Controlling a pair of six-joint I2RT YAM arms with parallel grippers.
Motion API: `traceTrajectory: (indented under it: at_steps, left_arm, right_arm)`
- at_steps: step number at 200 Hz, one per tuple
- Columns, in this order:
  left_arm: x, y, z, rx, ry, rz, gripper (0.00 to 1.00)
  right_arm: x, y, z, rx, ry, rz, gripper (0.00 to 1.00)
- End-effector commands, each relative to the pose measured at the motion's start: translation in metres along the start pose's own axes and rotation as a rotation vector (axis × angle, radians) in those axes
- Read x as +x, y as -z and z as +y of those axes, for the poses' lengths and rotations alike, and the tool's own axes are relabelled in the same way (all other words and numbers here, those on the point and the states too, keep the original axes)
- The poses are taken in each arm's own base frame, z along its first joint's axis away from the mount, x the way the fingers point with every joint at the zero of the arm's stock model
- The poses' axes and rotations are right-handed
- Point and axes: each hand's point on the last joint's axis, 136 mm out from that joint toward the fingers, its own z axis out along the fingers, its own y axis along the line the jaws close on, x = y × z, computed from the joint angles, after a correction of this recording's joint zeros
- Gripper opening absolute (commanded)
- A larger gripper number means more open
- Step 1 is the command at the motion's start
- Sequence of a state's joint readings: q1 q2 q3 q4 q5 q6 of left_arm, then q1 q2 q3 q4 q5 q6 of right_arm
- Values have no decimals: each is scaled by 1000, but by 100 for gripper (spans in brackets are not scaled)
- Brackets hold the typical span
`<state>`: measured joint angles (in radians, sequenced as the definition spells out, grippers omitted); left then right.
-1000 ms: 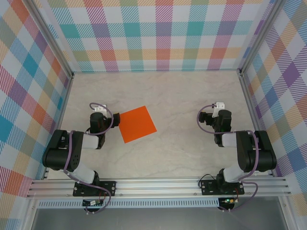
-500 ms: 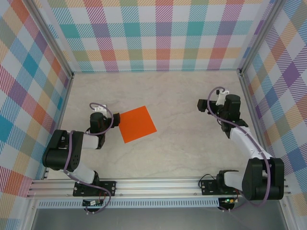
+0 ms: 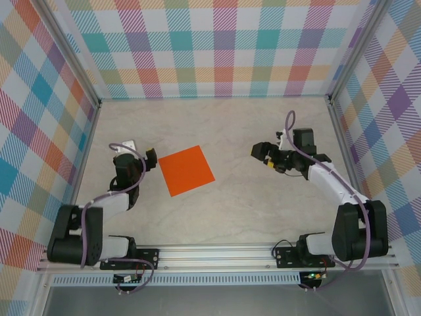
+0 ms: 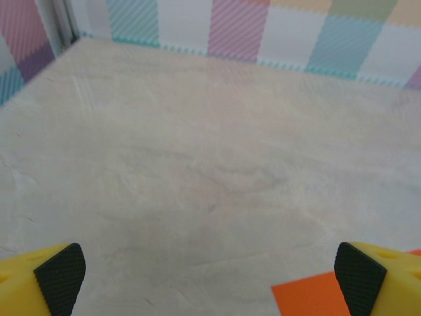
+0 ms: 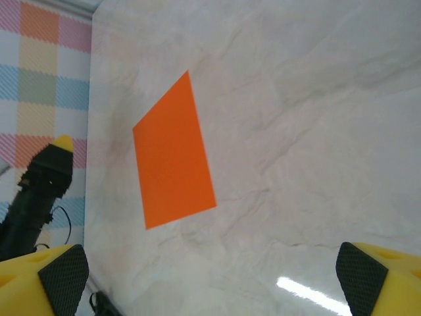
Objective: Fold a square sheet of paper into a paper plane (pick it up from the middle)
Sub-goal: Move the square sheet of paper to the center of the table.
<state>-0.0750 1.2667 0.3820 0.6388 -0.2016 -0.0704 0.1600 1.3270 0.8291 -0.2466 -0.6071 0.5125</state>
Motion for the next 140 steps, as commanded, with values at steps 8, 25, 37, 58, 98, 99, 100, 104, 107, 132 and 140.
traceTrajectory:
  at_steps: [8,25,37,58,98,99,100,104,107,132,140]
  left_arm:
    - [3,24,21,-89,130,75,100]
    - [-9,41,20,-72,162,66,100]
    - [-21,56,19,-58,184,38,100]
    - [-42,80,21,-59,231,17,100]
    - [-40,105,13,-36,286,172,100]
    - [-39,106,14,-39,286,182,100]
    - [-38,107,14,-42,286,190,100]
    - [-34,109,15,-53,287,223,100]
    - [-31,111,15,-58,286,245,100]
    - [-23,126,1,-11,334,392,100]
    - [-22,129,-5,13,356,419,100]
  right_arm:
    - [17,-11,35,-30,20,75,100]
    - [26,-22,45,-20,42,118,100]
    - [32,-31,51,-9,50,138,100]
    - [45,-50,65,-28,68,186,100]
    - [73,-95,90,-2,75,333,99]
    - [73,-96,91,-1,78,335,99]
    - [74,-97,91,1,78,337,99]
    - [75,-102,96,2,85,346,98]
    - [75,-105,97,5,88,348,98]
    - [84,-136,114,34,115,385,92]
    - [88,-146,120,36,121,403,91]
